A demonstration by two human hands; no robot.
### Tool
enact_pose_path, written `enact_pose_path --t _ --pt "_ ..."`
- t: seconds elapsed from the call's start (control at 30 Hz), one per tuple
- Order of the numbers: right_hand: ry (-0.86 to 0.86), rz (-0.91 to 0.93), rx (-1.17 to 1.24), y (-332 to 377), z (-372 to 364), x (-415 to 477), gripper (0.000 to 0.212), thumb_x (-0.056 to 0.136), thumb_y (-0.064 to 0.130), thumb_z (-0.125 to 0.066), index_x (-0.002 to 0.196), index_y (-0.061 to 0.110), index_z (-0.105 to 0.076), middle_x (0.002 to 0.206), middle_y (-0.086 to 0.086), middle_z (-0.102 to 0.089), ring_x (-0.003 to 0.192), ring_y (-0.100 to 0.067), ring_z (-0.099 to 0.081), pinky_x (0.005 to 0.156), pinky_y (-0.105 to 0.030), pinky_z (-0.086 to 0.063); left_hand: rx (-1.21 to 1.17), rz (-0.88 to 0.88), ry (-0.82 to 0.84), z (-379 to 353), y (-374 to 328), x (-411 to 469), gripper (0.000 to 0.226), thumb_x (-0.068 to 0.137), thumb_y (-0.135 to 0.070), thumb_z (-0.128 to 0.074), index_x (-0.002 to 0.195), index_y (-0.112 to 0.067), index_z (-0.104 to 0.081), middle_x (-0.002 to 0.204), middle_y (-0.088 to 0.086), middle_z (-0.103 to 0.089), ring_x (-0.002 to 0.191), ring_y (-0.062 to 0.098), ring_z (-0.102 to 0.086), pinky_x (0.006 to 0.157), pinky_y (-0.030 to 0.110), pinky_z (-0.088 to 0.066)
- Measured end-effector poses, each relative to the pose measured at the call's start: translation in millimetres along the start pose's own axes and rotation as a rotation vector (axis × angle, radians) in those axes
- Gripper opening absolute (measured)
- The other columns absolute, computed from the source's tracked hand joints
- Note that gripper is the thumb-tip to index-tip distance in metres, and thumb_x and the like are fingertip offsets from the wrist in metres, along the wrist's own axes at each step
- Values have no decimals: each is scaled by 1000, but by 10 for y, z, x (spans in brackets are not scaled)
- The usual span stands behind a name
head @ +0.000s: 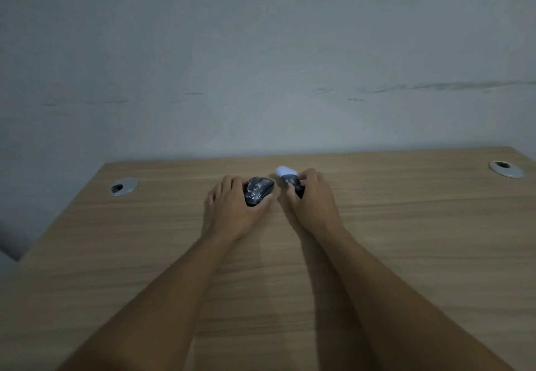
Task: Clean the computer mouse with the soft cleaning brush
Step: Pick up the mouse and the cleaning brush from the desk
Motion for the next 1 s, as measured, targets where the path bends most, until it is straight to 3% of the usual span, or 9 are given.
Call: enact_pose_path --t 0.2,0.37,0.47,0.53,0.67,0.77,1.0 --pt "-53 -4 86 -13 12 156 21 109 30 -62 112 9 -67 109 -9 -72 99 -30 -69 80 -35 -47 -58 -82 80 -24 37 213 55 85 -78 -55 123 -38 -62 122 -15 -59 123 17 -59 111 42 -46" --pt "-120 -83 156 -62 63 349 28 111 34 -62 102 8 -69 94 -3 -72 84 -23 -63 66 -25 -34 -110 -95 71 11 62 361 49 86 -73 -63 123 -41 -66 116 -18 -62 116 14 -61 107 40 -48" --pt "-130 -111 171 -88 81 463 32 108 39 -67 96 9 -68 86 0 -70 76 -18 -60 65 -10 -42 -166 -62 29 70 103 425 50 83 -74 -66 120 -41 -68 111 -21 -67 108 12 -65 97 40 -55" --pt "-116 -100 167 -58 70 527 29 107 38 -69 92 13 -69 79 5 -67 71 -5 -60 65 -4 -42 -187 -28 12 94 145 485 52 81 -78 -67 117 -41 -68 107 -20 -70 103 11 -67 89 40 -58" --pt "-107 -39 126 25 47 606 37 108 32 -67 72 26 -58 65 8 -60 66 9 -61 61 -7 -41 -220 -42 8 83 160 538 49 82 -72 -74 117 -39 -73 106 -19 -71 102 9 -66 85 30 -54" --pt "-123 -12 127 10 48 648 44 109 32 -66 68 27 -52 61 6 -56 62 7 -58 57 -12 -40 -289 -46 6 79 187 533 43 84 -65 -79 118 -40 -75 107 -19 -71 100 4 -65 78 15 -43" --pt "-193 40 257 72 18 672 30 111 36 -64 90 15 -71 74 3 -68 67 -1 -60 64 -15 -42 -284 -40 9 23 225 670 48 78 -69 -79 117 -42 -76 105 -18 -72 100 3 -66 89 34 -57"
Point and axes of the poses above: each hand's wrist, its own x-axis towards the middle knuckle, its own z-axis out of the back of the hand, y = z × x, the point moved 8 cm from there along x, towards the middle knuckle
